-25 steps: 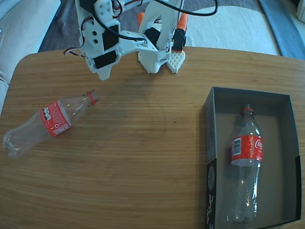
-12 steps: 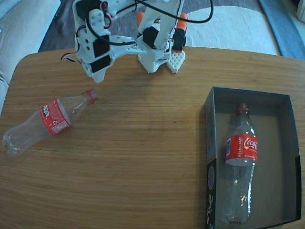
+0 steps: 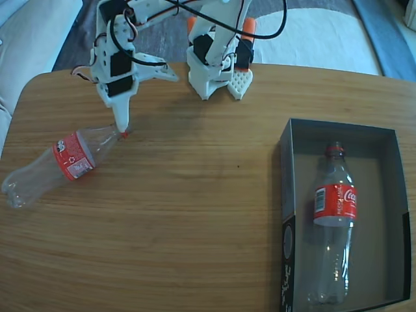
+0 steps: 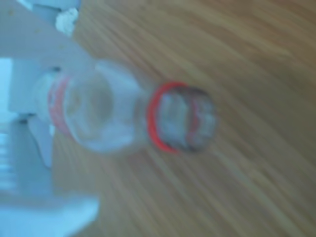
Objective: Grasp the bottles and put them in the box.
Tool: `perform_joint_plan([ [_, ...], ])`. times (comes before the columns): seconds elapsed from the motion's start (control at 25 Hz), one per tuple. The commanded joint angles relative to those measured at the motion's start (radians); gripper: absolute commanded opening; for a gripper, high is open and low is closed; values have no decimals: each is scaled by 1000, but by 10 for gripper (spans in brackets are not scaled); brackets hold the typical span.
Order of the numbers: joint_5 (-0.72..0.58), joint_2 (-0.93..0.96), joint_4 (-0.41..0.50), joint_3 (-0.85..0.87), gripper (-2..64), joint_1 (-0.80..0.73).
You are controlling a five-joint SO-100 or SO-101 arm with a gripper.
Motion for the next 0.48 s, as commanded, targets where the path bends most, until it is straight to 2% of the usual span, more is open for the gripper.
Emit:
perform_joint_plan([
  [0.0, -5, 12, -40, -8, 372, -3],
  [0.12, -5, -63, -71, -21, 371, -5],
  [0.44, -5, -190, -69, -75, 369, 2],
])
